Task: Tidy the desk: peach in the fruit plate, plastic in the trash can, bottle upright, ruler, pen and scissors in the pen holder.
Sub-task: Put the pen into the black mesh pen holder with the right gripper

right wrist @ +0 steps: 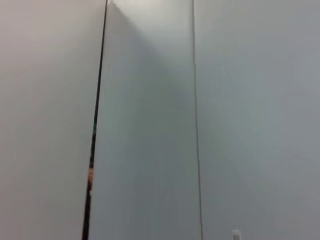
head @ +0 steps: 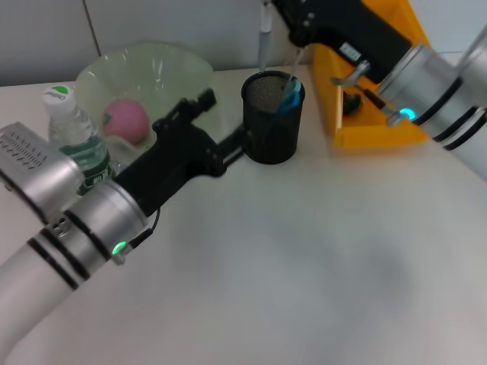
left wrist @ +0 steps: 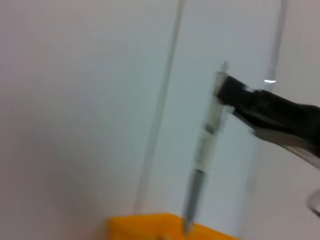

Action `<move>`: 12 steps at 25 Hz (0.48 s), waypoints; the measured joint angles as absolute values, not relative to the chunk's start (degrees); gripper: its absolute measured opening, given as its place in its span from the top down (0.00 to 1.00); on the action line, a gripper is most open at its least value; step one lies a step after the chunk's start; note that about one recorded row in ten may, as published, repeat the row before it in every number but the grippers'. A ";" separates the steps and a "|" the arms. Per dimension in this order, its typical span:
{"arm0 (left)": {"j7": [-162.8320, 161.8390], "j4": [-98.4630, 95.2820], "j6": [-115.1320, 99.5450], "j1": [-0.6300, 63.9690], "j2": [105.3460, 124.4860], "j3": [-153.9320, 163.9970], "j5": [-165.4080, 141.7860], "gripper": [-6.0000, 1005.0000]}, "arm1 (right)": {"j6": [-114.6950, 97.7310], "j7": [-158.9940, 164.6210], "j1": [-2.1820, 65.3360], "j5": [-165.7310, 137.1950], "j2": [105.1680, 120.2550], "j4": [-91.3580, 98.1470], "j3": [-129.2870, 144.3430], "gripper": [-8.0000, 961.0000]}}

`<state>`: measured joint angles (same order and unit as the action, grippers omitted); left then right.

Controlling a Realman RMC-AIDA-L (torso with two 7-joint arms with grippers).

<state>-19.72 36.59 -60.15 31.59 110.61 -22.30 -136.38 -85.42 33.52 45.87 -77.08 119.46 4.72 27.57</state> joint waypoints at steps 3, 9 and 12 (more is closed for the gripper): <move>-27.30 37.41 -60.00 29.79 108.49 -26.15 -148.13 0.21 | -85.54 42.58 44.41 -77.33 119.22 11.03 30.26 0.83; -39.14 35.83 -60.97 26.67 104.82 -32.65 -166.61 0.21 | -81.30 56.82 42.39 -77.40 119.06 22.51 37.70 0.82; -39.73 34.32 -62.74 26.55 103.12 -31.06 -166.48 0.21 | -79.12 59.21 42.28 -77.44 118.91 23.92 38.46 0.82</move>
